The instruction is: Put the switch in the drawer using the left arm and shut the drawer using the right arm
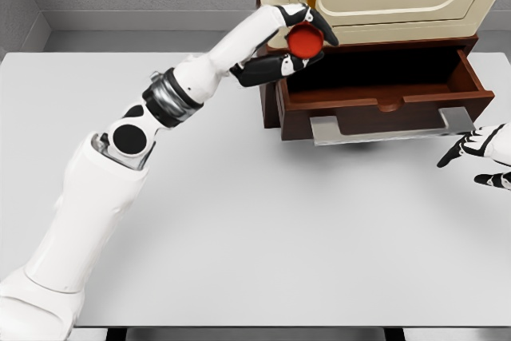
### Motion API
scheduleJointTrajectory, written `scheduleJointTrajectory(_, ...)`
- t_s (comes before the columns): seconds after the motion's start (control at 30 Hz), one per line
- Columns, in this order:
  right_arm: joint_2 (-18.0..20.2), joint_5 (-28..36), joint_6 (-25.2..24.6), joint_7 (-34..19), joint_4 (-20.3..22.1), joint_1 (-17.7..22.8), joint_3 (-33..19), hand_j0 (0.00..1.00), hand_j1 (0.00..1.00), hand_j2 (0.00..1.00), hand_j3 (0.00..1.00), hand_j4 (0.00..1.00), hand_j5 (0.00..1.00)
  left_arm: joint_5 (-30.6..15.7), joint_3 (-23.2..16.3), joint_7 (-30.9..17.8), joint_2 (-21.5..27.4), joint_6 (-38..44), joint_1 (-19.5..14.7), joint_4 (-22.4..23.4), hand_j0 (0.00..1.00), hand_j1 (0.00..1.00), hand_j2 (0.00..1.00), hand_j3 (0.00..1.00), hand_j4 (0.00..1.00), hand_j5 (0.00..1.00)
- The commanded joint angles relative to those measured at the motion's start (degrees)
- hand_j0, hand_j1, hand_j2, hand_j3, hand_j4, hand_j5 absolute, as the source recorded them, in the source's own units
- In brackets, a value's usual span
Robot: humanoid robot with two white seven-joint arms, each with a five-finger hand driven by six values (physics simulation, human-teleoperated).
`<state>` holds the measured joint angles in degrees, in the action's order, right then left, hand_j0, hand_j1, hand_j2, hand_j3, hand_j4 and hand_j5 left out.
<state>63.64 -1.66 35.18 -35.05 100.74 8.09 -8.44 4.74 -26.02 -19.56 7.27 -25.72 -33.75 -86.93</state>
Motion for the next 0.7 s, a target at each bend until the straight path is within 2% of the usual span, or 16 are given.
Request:
scheduleJointTrajectory(0.0,0.1,0.3,-0.2,0.0,0.0,0.0,0.0,0.68,0.68,0.68,0.68,0.68,0.68,1.3,-0.7,0.1,-1.5,0.1,0.0,1.9,0.46,0.46,0.46,0.46,0.46,0.46)
scheduleJointTrajectory(0.33,0.2,0.3,-0.2,0.0,0.0,0.0,0.0,0.68,0.68,0.68,0.68,0.68,0.68,7.4,-2.4,0.1,-3.4,0.1,-2.2,4.6,0.46,0.46,0.46,0.46,0.46,0.46)
scheduleJointTrajectory(0.43,0.2,0.3,-0.2,0.0,0.1,0.0,0.0,0.68,0.68,0.68,0.68,0.68,0.68,7.6,-2.9,0.1,-4.0,0.1,-3.6,7.0,0.46,0.46,0.46,0.46,0.46,0.46)
scheduleJointTrajectory(0.67,0.3,0.3,-0.2,0.0,0.1,0.6,0.1,0.68,0.68,0.68,0.68,0.68,0.68,8.9,-3.2,0.1,-5.1,0.0,-4.5,8.3,0.47,0.47,0.47,0.47,0.47,0.47)
